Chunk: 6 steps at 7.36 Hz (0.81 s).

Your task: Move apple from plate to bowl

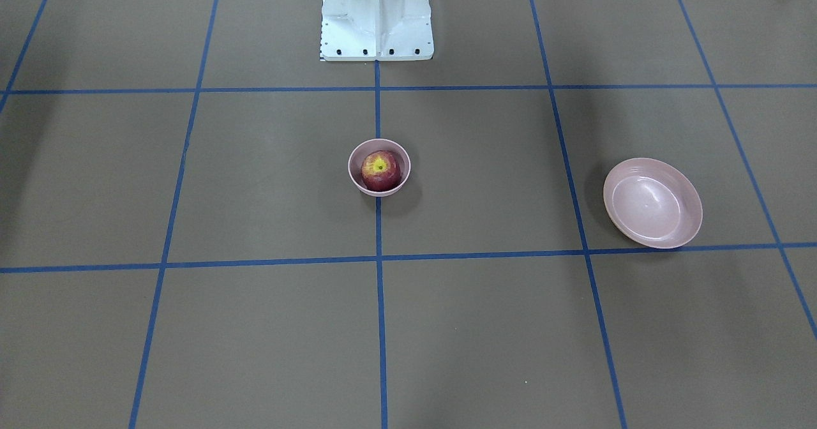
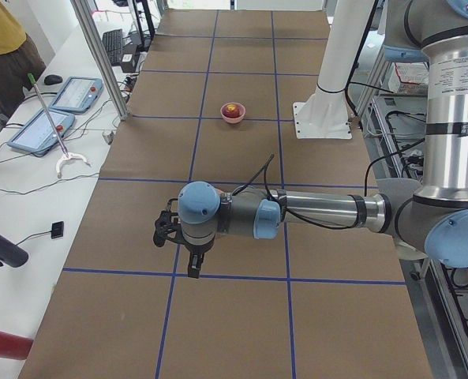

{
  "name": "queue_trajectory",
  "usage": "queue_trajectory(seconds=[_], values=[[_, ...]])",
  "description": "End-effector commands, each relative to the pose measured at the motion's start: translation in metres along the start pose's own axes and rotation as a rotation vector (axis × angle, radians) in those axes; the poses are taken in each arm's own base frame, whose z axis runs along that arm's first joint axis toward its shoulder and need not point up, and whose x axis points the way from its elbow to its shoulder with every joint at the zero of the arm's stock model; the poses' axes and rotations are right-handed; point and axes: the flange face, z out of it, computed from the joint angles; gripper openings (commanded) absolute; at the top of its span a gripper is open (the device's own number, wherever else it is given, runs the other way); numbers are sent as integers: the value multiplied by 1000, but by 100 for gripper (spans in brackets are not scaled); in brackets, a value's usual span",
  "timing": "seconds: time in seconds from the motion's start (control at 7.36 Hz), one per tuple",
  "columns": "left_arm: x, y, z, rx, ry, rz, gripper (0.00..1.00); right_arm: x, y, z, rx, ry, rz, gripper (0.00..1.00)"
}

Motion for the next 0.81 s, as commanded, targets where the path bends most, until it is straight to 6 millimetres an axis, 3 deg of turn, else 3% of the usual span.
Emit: queue_trajectory(seconds=[0.0, 0.68], values=[[0, 0, 0, 1, 0, 1, 98, 0, 0, 1, -1, 0, 1, 100], [-2, 5, 2, -4, 0, -7, 98, 2, 2, 4, -8, -1, 5, 100]])
